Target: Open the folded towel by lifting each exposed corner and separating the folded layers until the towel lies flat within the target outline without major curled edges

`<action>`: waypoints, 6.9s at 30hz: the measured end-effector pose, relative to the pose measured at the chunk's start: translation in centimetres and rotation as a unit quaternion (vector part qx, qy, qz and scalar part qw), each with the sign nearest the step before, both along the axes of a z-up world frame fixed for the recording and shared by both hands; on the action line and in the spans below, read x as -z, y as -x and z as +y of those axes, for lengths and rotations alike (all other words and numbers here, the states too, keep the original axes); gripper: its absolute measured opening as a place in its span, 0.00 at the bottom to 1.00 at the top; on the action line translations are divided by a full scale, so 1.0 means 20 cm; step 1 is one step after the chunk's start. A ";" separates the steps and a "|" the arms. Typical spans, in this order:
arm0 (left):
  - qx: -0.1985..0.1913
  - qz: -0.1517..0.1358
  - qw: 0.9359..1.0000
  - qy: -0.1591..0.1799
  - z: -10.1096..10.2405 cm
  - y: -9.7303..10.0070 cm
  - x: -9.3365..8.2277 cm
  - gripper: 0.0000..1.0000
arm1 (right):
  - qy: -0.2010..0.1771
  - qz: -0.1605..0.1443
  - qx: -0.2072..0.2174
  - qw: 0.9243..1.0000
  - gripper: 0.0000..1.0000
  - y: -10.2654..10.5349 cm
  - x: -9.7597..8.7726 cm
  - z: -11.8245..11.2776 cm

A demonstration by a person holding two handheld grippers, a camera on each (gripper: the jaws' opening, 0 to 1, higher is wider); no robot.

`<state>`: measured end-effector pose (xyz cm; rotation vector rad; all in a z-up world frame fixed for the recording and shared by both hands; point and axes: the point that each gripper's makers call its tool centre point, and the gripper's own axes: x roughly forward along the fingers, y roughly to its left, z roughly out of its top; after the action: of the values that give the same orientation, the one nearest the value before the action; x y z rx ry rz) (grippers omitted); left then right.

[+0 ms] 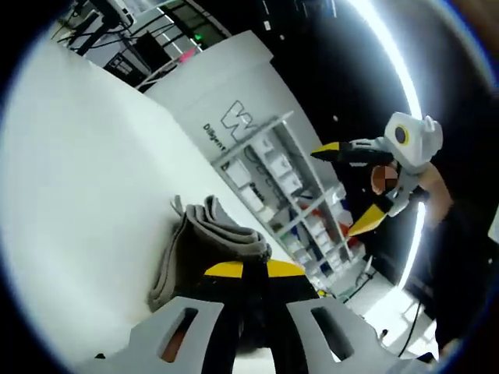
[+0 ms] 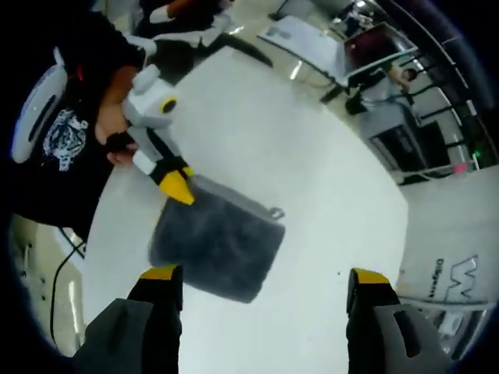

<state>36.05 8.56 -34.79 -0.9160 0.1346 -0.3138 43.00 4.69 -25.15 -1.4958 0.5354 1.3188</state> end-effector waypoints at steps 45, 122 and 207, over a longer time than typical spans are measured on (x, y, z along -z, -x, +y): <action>0.020 0.001 1.000 0.013 0.00 -0.01 0.03 0.06 | -0.010 0.129 0.086 0.988 0.39 -0.23 0.59 0.28; 0.044 -0.030 0.998 -0.023 -0.05 0.00 -0.04 0.04 | -0.017 0.128 0.006 0.992 0.08 -0.12 0.62 0.25; 0.140 -0.191 0.943 -0.232 -0.59 0.07 -0.38 0.05 | -0.167 0.032 0.064 0.983 0.12 -0.13 0.16 -0.29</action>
<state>34.73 -3.29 -27.23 -0.3535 -0.0224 -0.6873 45.59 -1.19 -28.43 -1.1288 0.4187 1.2864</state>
